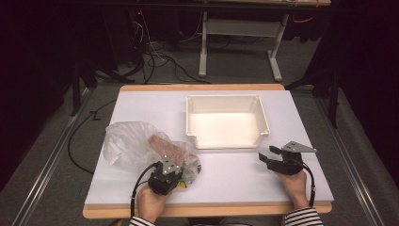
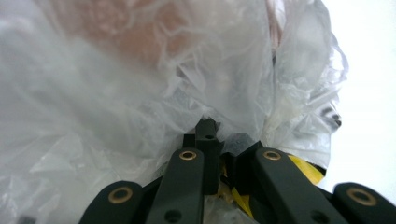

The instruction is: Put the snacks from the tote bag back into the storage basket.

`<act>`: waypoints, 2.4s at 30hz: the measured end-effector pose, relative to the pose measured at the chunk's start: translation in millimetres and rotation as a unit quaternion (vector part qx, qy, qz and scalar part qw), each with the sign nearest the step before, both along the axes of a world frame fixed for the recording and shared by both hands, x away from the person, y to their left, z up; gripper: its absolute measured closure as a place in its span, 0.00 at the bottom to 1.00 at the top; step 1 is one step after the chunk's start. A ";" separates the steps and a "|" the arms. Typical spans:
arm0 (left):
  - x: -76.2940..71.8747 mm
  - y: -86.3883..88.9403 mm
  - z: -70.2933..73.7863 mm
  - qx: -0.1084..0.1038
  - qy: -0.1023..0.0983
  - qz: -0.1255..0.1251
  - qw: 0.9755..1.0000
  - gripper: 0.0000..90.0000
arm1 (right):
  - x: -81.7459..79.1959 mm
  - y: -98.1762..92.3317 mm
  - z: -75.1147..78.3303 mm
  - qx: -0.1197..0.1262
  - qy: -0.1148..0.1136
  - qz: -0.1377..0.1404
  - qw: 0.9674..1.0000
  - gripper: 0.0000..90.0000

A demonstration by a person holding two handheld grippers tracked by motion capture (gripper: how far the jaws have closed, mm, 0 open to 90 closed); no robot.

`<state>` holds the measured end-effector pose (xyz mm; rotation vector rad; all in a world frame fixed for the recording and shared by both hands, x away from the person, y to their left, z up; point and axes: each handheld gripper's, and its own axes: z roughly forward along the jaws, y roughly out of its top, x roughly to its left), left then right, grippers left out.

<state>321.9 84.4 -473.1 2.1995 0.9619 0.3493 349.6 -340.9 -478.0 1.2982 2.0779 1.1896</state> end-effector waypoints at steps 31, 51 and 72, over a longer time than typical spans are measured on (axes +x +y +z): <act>-2.2 -62.8 5.4 -0.032 0.002 -0.087 0.996 0.95 | 0.4 -0.4 -0.1 0.000 0.001 0.001 1.000 0.41; 0.0 -112.4 6.5 -0.044 0.004 -0.149 0.988 0.96 | 0.1 -0.7 0.0 0.002 -0.001 0.000 1.000 0.41; -6.4 -131.7 16.8 -0.050 0.000 -0.164 0.985 0.79 | 0.1 -0.5 0.0 0.003 0.001 -0.001 1.000 0.41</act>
